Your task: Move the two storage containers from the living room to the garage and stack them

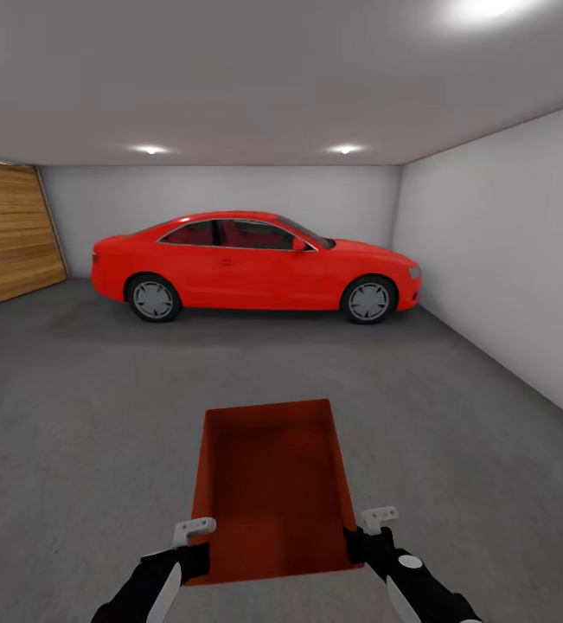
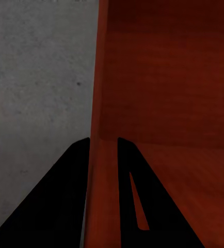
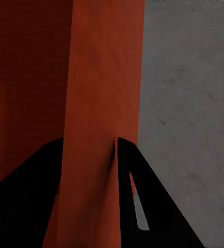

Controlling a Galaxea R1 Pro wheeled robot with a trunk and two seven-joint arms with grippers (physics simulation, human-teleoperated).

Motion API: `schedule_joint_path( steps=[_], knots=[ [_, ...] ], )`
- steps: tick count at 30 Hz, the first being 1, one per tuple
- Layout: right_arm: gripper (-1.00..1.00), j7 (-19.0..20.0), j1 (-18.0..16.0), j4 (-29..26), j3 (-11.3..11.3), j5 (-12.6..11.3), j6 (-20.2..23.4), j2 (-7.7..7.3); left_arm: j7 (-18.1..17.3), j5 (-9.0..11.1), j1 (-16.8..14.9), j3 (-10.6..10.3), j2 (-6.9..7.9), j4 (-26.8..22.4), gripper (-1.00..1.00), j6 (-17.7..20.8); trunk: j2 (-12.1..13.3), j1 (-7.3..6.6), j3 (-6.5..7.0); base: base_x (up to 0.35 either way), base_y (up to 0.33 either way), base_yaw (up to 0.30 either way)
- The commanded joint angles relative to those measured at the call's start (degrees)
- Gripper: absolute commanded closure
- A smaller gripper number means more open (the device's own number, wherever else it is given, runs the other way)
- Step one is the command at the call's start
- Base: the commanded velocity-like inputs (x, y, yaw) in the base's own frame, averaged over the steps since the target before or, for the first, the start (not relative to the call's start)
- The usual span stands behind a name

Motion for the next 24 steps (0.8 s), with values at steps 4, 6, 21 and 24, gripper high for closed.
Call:
schedule_joint_path(
  steps=[4,6,21,24],
  knots=[
    [1.0,1.9,0.0,0.2,1.6,-0.6,-0.2,-0.08,1.9,-1.3,-0.1,0.3,1.0,-1.8,1.0,0.2,-0.1,0.05,-0.13,0.087,0.0,0.0],
    [1.0,1.9,0.0,0.2,1.6,-0.6,-0.2,-0.11,1.9,-1.3,-0.1,0.3,1.0,-1.8,1.0,0.2,-0.1,0.05,-0.13,0.014,0.0,0.0],
    [1.0,1.9,0.0,0.2,1.6,-0.6,-0.3,-0.11,1.9,-1.3,-0.1,0.3,0.93,-1.8,1.0,0.2,-0.1,0.05,-0.13,0.001,0.0,0.0],
    [1.0,1.9,0.0,0.2,1.6,-0.6,-0.3,-0.1,1.9,-1.3,-0.1,0.3,0.98,-1.8,1.0,0.2,-0.1,0.05,-0.13,0.0,0.0,0.0]
  ],
)
